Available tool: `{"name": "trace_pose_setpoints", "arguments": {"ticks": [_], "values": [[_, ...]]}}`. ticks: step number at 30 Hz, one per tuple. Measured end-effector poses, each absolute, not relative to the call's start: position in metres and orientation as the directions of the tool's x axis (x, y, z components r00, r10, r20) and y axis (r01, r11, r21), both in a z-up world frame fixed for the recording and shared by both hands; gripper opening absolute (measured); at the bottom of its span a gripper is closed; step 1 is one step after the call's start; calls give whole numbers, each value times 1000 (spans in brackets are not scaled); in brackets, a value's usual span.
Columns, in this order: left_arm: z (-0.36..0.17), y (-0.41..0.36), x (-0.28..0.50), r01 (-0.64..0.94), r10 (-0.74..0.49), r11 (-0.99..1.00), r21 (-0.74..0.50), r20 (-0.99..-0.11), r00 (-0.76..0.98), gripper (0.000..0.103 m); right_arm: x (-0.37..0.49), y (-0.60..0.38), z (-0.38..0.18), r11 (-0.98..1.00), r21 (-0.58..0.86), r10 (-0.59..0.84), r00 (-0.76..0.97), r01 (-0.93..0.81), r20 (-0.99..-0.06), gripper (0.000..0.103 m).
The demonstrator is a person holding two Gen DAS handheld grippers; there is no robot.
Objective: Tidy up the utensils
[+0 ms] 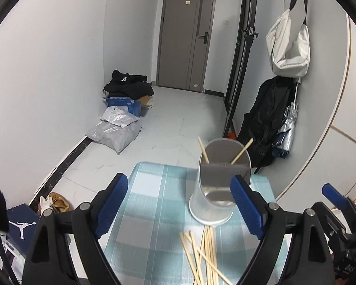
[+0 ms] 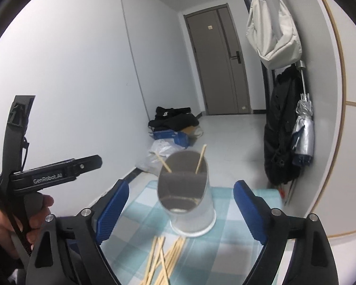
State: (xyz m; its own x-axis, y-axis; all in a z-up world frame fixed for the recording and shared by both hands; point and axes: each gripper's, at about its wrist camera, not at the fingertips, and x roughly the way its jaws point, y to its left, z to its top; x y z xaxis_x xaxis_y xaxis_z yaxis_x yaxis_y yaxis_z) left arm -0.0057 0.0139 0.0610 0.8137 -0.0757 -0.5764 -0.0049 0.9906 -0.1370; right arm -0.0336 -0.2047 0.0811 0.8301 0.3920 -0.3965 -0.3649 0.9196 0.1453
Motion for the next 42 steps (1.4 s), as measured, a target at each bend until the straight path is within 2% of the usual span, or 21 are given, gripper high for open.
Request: {"name": "trace_pose_setpoints", "arguments": {"ticks": [6,9,24,36,39,42], "values": [[49,18,-14,-21,-65,989,-144,-565,822,86,-52,-200,61,929,116,366,830,-351,-422,95],[40,22,-17,-39,-48,989,-141,-564,824,92,-54,-198,52,934,101,351,824,-344,-445,95],[-2,30,-15,-43,-23,995,-93,-616,787,93,-41,-182,4,940,68,312,760,-335,-571,95],[-20,87,-5,-138,-23,973,-183,-677,735,92,-1,-135,-51,918,30,281,593,-396,-755,94],[-24,98,-1,-168,-27,963,-211,-697,717,92,10,-121,-65,909,-7,247,552,-417,-797,92],[-28,106,3,-199,-39,948,-247,-713,700,92,23,-109,-75,906,30,266,511,-423,-817,86]]}}
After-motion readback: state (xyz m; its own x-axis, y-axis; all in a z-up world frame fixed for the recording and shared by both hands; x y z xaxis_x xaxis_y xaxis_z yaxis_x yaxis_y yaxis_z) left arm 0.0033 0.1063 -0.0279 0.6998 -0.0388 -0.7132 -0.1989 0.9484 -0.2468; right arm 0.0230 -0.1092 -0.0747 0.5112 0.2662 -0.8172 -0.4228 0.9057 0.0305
